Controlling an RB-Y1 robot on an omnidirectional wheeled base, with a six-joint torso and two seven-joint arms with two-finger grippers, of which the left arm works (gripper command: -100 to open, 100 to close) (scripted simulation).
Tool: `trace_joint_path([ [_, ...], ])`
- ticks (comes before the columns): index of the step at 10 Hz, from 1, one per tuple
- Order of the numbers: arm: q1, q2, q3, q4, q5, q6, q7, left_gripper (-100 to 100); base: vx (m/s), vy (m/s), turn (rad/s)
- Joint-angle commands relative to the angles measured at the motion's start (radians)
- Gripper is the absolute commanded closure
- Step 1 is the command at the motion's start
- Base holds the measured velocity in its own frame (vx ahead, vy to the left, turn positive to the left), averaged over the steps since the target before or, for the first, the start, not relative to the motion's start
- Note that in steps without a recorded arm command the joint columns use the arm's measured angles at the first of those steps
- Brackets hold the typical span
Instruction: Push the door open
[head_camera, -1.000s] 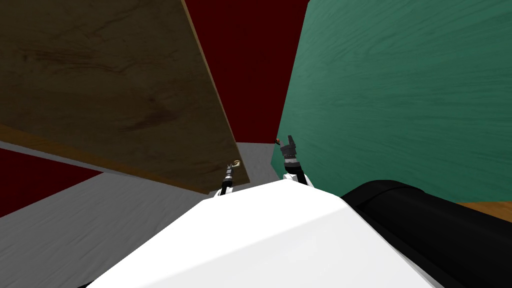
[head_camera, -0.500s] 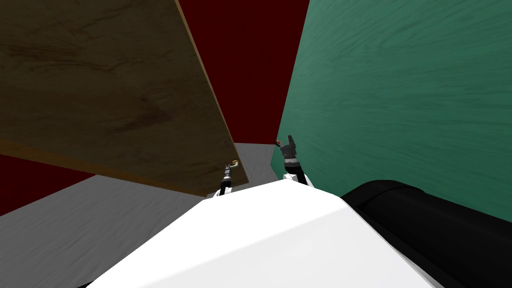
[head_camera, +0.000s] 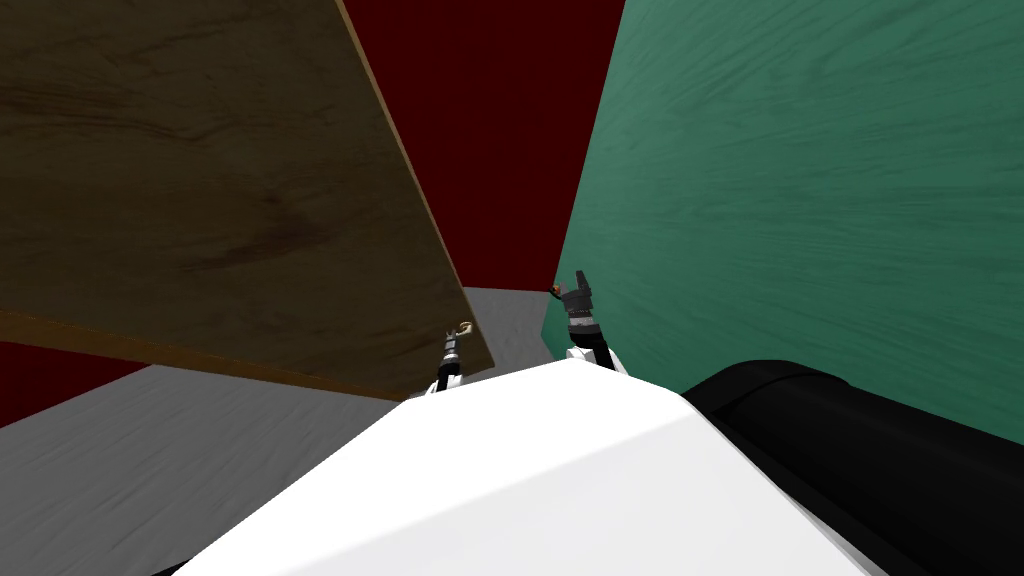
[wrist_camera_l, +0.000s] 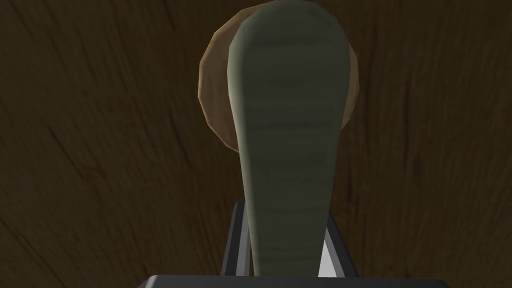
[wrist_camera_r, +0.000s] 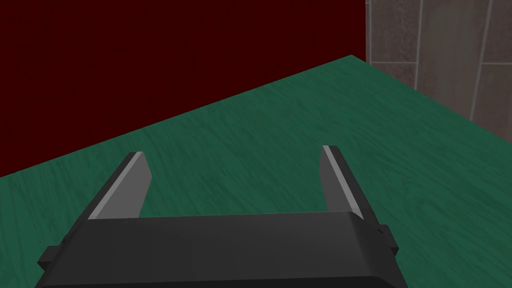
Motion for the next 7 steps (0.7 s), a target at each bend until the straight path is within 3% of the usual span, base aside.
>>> trace_joint_path([
  [1, -0.002, -0.007, 0.032, -0.014, -0.002, -0.001, -0.002, 100, 0.156, -0.09, 0.016],
  [5, -0.004, -0.037, 0.104, -0.011, -0.008, 0.0, -0.011, 100, 0.151, -0.063, 0.008],
  [6, 0.0, -0.024, 0.099, -0.007, -0.004, 0.001, -0.01, 100, 0.069, -0.02, 0.033],
  [7, 0.0, -0.01, 0.116, -0.011, 0.003, 0.001, -0.018, 100, 0.132, -0.005, 0.035],
])
